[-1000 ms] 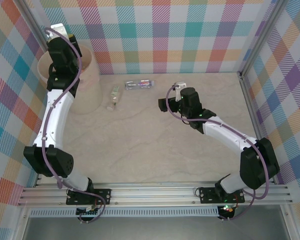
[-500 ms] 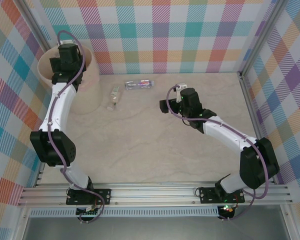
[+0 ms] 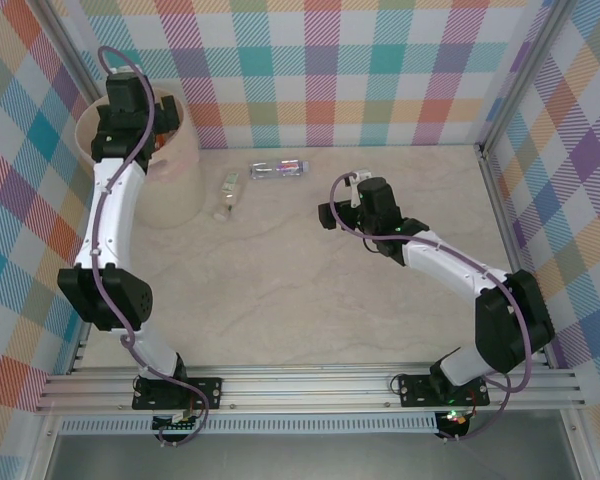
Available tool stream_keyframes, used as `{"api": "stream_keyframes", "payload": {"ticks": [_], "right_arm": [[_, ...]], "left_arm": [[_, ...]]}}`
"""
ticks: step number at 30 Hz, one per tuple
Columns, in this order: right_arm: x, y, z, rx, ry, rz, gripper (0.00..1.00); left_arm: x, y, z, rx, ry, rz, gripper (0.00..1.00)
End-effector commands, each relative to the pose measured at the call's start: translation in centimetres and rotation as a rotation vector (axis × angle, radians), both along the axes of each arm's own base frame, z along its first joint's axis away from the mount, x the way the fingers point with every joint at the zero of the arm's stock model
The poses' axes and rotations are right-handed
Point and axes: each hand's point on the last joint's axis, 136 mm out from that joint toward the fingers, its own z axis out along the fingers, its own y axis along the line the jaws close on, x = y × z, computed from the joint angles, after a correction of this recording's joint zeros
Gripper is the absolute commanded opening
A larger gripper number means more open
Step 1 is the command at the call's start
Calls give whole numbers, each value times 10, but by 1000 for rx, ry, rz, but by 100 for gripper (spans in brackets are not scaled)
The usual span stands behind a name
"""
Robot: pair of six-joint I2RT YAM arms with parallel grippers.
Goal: Put the plastic bottles in the bin
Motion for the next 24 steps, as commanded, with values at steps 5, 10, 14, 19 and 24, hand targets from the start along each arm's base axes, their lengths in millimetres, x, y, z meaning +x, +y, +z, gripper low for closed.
{"api": "stream_keyframes", "payload": {"ticks": [5, 10, 14, 19, 24], "right_arm": [[6, 1, 5, 27, 12, -17, 100], [5, -2, 4, 10, 20, -24, 100], [5, -3, 4, 5, 19, -25, 100], [5, -2, 3, 3, 21, -23, 100], [7, -1, 4, 13, 20, -22, 100]], "left_arm": [[31, -7, -26, -122, 48, -70, 100], [51, -10, -61, -202, 105, -81, 100], [54, -15, -68, -234, 127, -97, 100], [41, -26, -31, -250, 56, -160, 100], [16, -49, 12, -307, -19, -259, 100]]}}
